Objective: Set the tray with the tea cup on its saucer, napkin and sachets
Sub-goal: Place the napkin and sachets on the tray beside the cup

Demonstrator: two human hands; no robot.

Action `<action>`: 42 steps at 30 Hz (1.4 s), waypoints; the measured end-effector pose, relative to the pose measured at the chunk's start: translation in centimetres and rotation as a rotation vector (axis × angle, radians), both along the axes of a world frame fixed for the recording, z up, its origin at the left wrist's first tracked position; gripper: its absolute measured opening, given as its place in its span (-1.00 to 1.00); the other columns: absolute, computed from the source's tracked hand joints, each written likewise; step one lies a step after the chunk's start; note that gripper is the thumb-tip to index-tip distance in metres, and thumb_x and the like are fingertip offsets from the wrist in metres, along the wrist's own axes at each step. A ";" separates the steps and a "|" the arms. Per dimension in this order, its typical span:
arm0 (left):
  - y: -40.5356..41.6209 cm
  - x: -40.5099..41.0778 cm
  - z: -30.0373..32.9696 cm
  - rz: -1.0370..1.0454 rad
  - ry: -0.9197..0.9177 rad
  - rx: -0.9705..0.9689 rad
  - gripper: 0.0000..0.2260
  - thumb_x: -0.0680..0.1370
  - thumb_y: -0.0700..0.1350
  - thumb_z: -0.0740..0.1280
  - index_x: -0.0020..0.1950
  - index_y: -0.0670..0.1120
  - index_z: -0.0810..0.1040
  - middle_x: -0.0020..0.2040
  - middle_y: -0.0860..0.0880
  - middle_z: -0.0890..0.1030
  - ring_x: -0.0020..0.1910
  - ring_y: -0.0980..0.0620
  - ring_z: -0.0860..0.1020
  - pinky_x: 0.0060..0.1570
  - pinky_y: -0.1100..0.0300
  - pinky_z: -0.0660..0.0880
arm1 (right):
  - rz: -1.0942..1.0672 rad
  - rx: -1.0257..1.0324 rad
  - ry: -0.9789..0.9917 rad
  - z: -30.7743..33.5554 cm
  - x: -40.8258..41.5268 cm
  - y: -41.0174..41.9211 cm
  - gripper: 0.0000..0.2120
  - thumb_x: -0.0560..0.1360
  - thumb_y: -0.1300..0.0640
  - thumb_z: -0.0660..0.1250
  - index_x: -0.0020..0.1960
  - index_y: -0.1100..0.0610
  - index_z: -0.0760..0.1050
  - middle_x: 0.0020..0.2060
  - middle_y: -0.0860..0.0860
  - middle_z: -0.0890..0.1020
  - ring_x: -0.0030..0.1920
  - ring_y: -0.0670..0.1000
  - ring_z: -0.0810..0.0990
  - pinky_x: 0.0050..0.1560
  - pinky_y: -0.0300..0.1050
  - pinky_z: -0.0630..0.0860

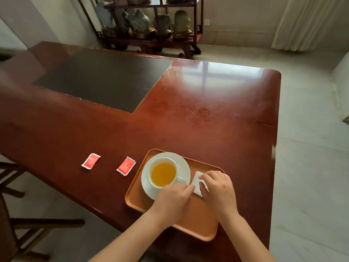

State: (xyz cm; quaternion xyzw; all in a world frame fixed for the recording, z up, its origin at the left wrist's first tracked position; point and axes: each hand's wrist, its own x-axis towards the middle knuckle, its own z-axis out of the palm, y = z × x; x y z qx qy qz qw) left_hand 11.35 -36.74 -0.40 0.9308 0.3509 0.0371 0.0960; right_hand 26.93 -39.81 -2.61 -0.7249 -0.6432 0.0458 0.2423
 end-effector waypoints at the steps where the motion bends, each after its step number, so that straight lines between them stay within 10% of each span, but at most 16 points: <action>1: 0.4 -0.9 0.7 0.034 -0.031 0.035 -0.87 0.47 -0.18 0.37 0.00 -0.11 0.60 -0.25 -0.04 0.66 -0.34 -0.02 0.61 -0.40 0.13 0.58 | 0.026 0.018 0.005 0.7 -0.5 0.4 -0.86 0.25 0.28 0.53 -0.24 0.14 0.61 -0.28 0.01 0.66 -0.25 0.07 0.62 -0.19 -0.01 0.56; 18: 6.6 -19.7 1.9 0.527 -0.082 0.093 -0.83 0.38 -0.23 0.46 -0.04 -0.14 0.58 -0.18 -0.04 0.62 -0.23 -0.03 0.61 -0.23 0.09 0.57 | 0.362 -0.023 -0.102 3.6 -16.8 8.2 -0.84 0.26 0.21 0.52 -0.20 0.10 0.60 -0.25 0.03 0.65 -0.25 0.10 0.62 -0.28 -0.04 0.57; 31: 18.0 -33.2 -3.7 0.228 0.063 -0.003 -0.53 0.23 -0.22 0.55 0.12 -0.12 0.60 0.10 -0.11 0.62 0.06 -0.07 0.61 -0.08 0.13 0.58 | 0.208 -0.334 -0.276 -2.2 -27.3 15.1 -0.60 0.17 0.14 0.58 -0.01 0.11 0.62 -0.01 0.11 0.67 -0.01 0.14 0.64 -0.19 -0.03 0.58; 37: 21.8 -34.5 -6.3 0.046 0.338 -0.111 -0.36 0.54 -0.14 0.23 0.53 -0.04 -0.04 0.57 -0.06 -0.03 0.53 -0.01 -0.05 0.43 -0.01 0.09 | 0.078 -0.500 -0.288 -4.4 -28.5 14.9 -0.43 0.45 -0.03 0.36 0.40 0.05 0.29 0.40 0.10 0.36 0.39 0.11 0.32 0.25 0.04 0.39; 42: 23.0 -34.6 -6.7 -0.028 0.251 -0.136 -0.36 0.48 -0.23 0.32 0.50 -0.16 0.12 0.52 -0.13 0.20 0.49 -0.05 0.15 0.28 0.05 0.36 | 0.047 -0.519 -0.282 -4.5 -29.0 15.2 -0.48 0.44 0.01 0.39 0.35 0.08 0.38 0.35 0.11 0.45 0.35 0.12 0.40 0.21 0.02 0.45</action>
